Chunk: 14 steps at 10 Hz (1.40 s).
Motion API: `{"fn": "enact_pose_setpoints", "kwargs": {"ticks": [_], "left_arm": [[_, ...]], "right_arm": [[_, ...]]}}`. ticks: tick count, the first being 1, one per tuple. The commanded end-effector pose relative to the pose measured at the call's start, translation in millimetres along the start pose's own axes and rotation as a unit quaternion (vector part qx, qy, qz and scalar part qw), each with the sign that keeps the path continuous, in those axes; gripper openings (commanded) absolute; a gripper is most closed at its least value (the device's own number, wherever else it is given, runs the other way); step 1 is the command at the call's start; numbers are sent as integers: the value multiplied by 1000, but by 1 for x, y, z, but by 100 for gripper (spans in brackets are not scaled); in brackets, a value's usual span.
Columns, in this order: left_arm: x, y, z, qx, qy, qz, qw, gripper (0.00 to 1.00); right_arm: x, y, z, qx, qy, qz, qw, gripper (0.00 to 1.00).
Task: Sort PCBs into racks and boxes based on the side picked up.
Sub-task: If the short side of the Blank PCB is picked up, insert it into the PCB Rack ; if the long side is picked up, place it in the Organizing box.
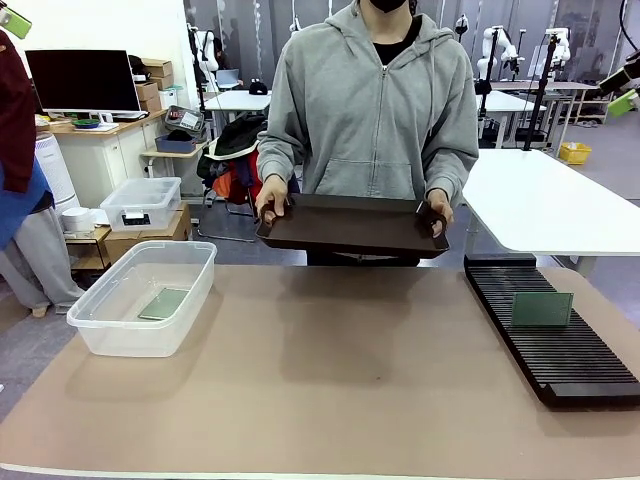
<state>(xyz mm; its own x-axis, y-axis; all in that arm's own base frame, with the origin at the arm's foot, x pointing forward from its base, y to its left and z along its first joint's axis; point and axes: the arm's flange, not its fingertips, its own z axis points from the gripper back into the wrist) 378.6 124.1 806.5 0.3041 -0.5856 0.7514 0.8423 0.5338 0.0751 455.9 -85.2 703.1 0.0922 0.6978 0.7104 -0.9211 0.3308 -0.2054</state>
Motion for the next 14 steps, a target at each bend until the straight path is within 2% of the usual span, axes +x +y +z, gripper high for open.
{"fn": "enact_pose_setpoints", "kwargs": {"ticks": [1,2,3,7,9,11,12,14], "left_arm": [[0,-2,-1,2,1,5,1000,83],[0,-2,-1,2,1,5,1000,83],[0,-2,-1,2,1,5,1000,83],[0,-2,-1,2,1,5,1000,83],[0,-2,-1,2,1,5,1000,83],[0,-2,-1,2,1,5,1000,83],[0,-2,-1,2,1,5,1000,83],[0,-2,-1,2,1,5,1000,83]], "right_arm": [[-2,-2,-7,-5,-11,9,1000,100],[0,0,0,0,0,0,1000,100],[7,2,11,51,7,-15,999,100],[33,26,50,72,-3,-94,993,100],[43,36,75,74,21,-119,990,100],[50,46,97,63,35,-111,991,100],[51,42,118,81,34,-77,993,100],[60,43,138,73,21,-70,995,100]]}}
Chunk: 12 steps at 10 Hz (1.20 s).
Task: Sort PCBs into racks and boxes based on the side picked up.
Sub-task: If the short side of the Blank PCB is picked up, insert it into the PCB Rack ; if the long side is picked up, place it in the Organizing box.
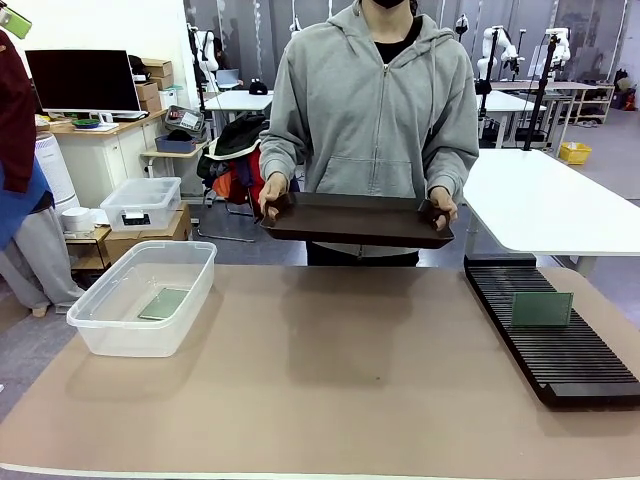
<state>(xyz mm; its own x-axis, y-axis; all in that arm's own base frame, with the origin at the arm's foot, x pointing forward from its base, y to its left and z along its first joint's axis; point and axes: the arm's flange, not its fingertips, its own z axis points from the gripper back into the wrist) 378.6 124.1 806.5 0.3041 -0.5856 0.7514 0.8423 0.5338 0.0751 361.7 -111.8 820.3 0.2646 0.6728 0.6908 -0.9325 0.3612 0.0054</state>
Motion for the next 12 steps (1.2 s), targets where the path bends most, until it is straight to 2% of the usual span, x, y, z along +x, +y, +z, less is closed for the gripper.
{"fn": "enact_pose_setpoints", "kwargs": {"ticks": [1,5,8,12], "left_arm": [[0,-2,-1,2,1,5,1000,83],[0,-2,-1,2,1,5,1000,83],[0,-2,-1,2,1,5,1000,83],[0,-2,-1,2,1,5,1000,83]], "right_arm": [[9,-12,20,8,-7,21,1000,100],[16,-5,31,-13,-8,29,999,100],[21,-1,40,-58,-16,18,998,100],[22,2,45,-72,-35,21,997,100]]}}
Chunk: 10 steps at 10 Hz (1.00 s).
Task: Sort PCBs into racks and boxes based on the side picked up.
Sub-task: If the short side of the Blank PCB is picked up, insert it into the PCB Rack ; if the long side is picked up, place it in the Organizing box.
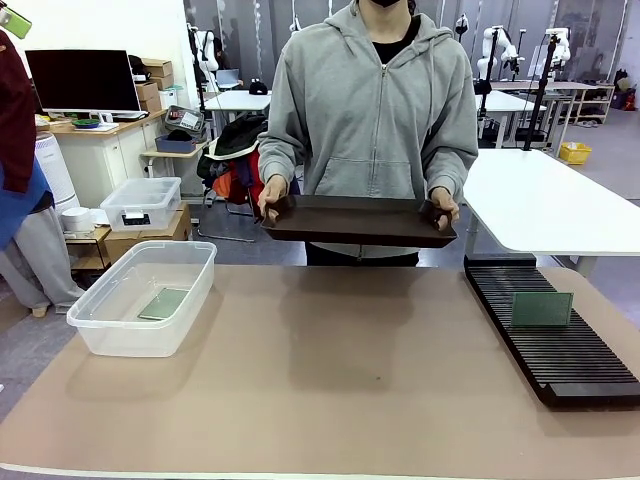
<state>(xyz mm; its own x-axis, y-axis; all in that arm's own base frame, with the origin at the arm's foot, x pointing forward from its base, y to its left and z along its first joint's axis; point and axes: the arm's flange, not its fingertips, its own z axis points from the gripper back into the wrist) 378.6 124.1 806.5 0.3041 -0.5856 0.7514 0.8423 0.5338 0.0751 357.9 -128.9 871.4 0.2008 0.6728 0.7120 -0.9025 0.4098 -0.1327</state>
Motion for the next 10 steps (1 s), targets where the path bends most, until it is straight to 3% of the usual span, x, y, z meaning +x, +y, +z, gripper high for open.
{"fn": "enact_pose_setpoints", "kwargs": {"ticks": [1,10], "left_arm": [[0,-2,-1,2,1,5,1000,83],[0,-2,-1,2,1,5,1000,83]], "right_arm": [[-2,5,-2,-6,-18,-11,1000,100],[0,0,1,-2,-2,0,1000,100]]}}
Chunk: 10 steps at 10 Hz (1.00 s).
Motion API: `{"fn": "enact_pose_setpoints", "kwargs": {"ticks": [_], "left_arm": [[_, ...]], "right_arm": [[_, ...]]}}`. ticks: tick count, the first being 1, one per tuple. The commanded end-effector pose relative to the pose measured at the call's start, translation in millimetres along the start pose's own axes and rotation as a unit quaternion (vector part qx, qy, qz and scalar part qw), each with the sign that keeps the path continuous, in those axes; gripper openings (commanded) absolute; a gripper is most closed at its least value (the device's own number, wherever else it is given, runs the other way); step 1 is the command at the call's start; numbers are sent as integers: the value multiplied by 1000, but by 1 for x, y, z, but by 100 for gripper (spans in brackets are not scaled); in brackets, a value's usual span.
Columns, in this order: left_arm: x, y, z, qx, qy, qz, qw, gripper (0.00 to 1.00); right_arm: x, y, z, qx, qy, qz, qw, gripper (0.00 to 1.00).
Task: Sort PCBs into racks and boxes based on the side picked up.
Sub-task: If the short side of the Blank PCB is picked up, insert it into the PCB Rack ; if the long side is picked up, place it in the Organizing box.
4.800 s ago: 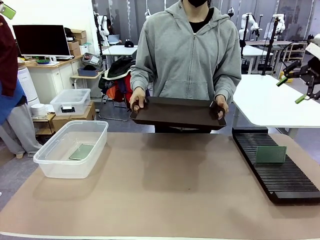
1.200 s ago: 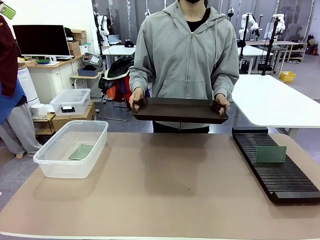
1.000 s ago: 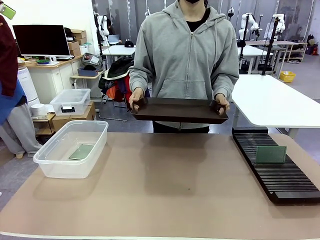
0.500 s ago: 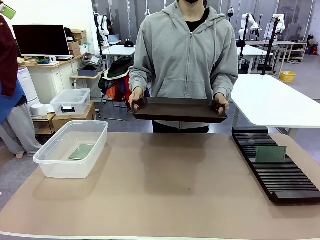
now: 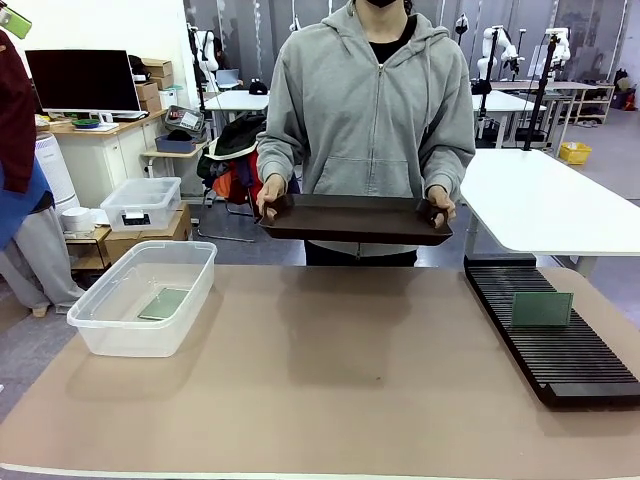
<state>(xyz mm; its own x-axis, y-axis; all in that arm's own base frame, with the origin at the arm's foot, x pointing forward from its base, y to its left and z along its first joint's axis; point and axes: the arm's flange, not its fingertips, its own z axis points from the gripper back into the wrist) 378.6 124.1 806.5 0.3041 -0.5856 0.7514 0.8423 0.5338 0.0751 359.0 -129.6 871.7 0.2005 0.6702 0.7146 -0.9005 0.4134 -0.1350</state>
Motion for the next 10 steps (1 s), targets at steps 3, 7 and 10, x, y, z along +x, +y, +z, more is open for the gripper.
{"fn": "enact_pose_setpoints", "kwargs": {"ticks": [3,7,10], "left_arm": [[0,-2,-1,2,1,5,1000,83],[0,-2,-1,2,1,5,1000,83],[0,-2,-1,2,1,5,1000,83]], "right_arm": [[0,1,1,0,0,0,1000,100],[0,1,1,0,0,0,1000,100],[0,1,1,0,0,0,1000,100]]}}
